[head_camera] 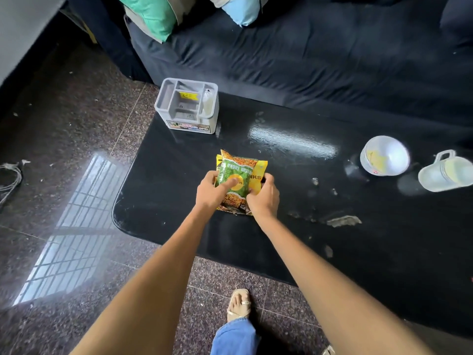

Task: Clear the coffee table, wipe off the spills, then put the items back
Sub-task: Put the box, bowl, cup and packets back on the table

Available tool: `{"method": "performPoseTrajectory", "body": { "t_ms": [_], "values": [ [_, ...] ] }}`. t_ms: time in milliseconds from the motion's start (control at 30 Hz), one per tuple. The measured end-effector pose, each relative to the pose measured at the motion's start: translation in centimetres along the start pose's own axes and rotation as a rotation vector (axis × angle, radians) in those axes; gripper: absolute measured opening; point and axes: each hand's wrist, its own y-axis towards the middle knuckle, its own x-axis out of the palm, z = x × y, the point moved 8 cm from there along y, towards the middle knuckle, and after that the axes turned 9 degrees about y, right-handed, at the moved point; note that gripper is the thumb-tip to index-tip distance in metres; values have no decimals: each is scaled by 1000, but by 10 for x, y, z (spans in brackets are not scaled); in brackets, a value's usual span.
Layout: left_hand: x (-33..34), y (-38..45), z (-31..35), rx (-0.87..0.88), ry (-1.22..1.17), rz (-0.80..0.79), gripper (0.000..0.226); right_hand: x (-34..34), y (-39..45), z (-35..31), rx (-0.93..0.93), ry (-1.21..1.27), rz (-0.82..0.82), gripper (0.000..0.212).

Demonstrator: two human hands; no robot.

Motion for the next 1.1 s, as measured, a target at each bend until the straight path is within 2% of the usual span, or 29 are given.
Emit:
{"method": "performPoseTrajectory", "body": {
  "t_ms": [100, 167, 300, 400, 567, 700, 833, 1100],
  "values": [
    [3, -9, 3, 13, 16, 24, 29, -1, -5, 6, 16, -89, -29, 44],
    [3, -11, 5, 27, 60, 34, 42, -4, -3, 3, -7, -171, -32, 38],
    [-13, -24, 23, 168, 175, 274, 73, -10, 3, -4, -50, -161, -77, 48],
    [-16, -42, 42, 261, 325, 451, 62, -23, -1, -4, -123, -101, -67, 50],
    [20, -72, 66, 350, 522, 513, 42, -77, -13, 7, -270, -15, 65, 36],
    [87, -100, 91, 443, 608, 407, 36, -146, -17, 26, -330, 29, 159, 31],
    [177, -137, 118, 529, 565, 240, 32, -234, -22, 64, -343, 76, 295, 30],
    [379, -238, 170, 741, 535, -61, 30, -441, -47, 189, -274, 59, 591, 25]
  ]
}}
